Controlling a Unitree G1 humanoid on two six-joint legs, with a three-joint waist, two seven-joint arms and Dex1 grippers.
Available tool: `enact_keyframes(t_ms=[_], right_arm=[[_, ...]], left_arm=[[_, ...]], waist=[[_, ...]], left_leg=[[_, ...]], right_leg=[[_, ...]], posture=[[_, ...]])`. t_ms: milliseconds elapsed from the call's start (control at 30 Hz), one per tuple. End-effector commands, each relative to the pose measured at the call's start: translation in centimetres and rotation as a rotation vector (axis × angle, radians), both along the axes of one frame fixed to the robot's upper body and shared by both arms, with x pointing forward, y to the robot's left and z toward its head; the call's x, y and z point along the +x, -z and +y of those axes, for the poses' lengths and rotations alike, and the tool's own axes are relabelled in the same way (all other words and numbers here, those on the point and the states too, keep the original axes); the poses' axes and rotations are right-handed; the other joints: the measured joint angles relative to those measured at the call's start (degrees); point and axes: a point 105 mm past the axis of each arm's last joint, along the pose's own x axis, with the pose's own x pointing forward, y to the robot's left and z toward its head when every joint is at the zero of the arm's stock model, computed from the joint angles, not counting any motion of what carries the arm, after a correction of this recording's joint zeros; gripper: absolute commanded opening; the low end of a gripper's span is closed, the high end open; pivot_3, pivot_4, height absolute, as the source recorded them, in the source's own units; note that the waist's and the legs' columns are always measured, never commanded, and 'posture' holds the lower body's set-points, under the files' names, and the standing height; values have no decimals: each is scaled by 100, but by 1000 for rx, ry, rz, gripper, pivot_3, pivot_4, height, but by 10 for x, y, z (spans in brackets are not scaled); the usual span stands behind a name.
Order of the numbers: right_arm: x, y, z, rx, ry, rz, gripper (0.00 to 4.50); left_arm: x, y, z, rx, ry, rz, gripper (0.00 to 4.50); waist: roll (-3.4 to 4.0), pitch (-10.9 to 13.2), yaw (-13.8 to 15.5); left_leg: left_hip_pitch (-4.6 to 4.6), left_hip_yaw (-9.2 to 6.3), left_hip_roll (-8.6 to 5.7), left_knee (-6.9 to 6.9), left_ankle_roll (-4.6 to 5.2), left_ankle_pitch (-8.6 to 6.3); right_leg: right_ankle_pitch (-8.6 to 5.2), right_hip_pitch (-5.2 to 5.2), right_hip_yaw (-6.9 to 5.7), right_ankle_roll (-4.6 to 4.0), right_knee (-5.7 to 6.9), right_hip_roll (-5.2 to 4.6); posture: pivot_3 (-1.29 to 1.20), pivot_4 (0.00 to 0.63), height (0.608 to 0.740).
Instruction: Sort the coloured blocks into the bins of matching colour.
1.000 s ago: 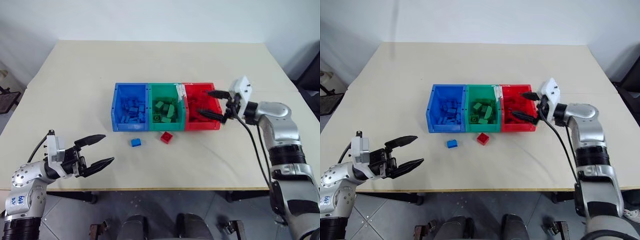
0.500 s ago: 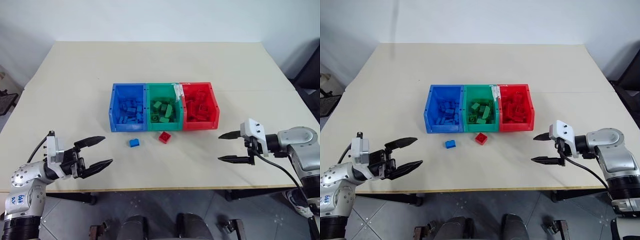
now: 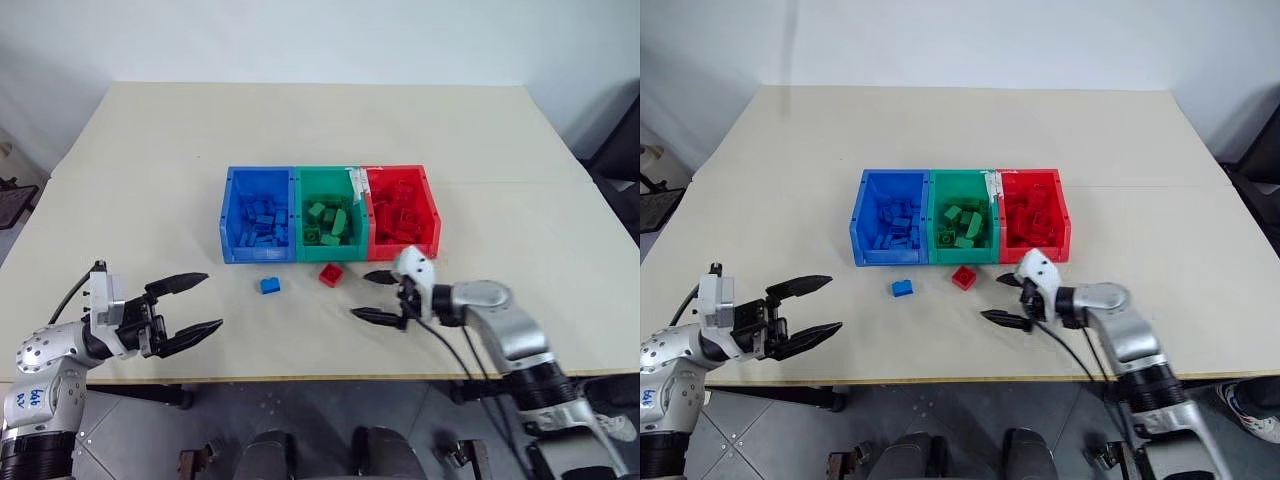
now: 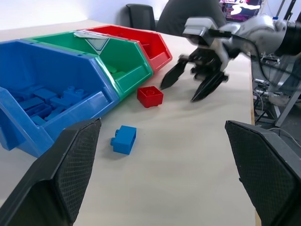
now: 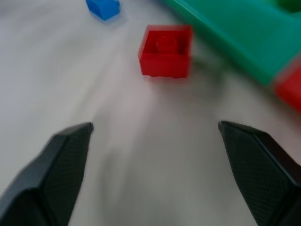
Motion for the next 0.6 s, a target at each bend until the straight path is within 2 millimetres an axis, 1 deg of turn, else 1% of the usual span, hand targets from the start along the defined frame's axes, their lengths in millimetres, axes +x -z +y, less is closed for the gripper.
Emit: enact_keyframes(t_ms=[33, 133, 333, 433, 533, 600], right_arm=[[7, 4, 12, 16, 17, -9, 4441], [14, 8, 25, 29, 28, -16, 4441], [22, 12, 41, 52, 44, -32, 4441], [19, 7, 43, 70, 17, -48, 3905], [13, 2, 38, 72, -8, -64, 2921], [5, -10, 27, 90, -40, -77, 2297]], left_arm=[[-5, -10, 4, 11, -4, -34, 4500], [-7, -11, 9, 19, -15, -31, 4500], [-10, -11, 9, 21, -26, -34, 4500], [-11, -11, 9, 19, -28, -35, 4500], [-11, -10, 7, 17, -29, -35, 4500], [-11, -10, 7, 15, -28, -34, 4500]], waist=[[-2, -1, -4], [-5, -3, -15], [-9, -6, -50], [-9, -6, -49], [-9, -5, -45], [-7, -5, -13]], left_leg=[[2, -1, 1, 0, 0, 0], [3, -1, 1, 0, -1, 0], [9, -1, 5, -1, -5, -1], [11, -2, 5, -2, -6, -1], [8, -5, 4, -4, -7, -3], [7, -5, 3, -5, -7, -3]], right_leg=[[0, 0, 1, 0, 3, 1], [0, -3, 2, 0, 9, 1], [0, -7, 5, 0, 24, 2], [0, -9, 7, 0, 32, 1], [0, -18, 12, 0, 45, -1], [0, -19, 13, 0, 45, -2]], posture=[[0, 150, 740], [0, 150, 740], [0, 150, 740], [0, 150, 740], [0, 150, 740], [0, 150, 740]])
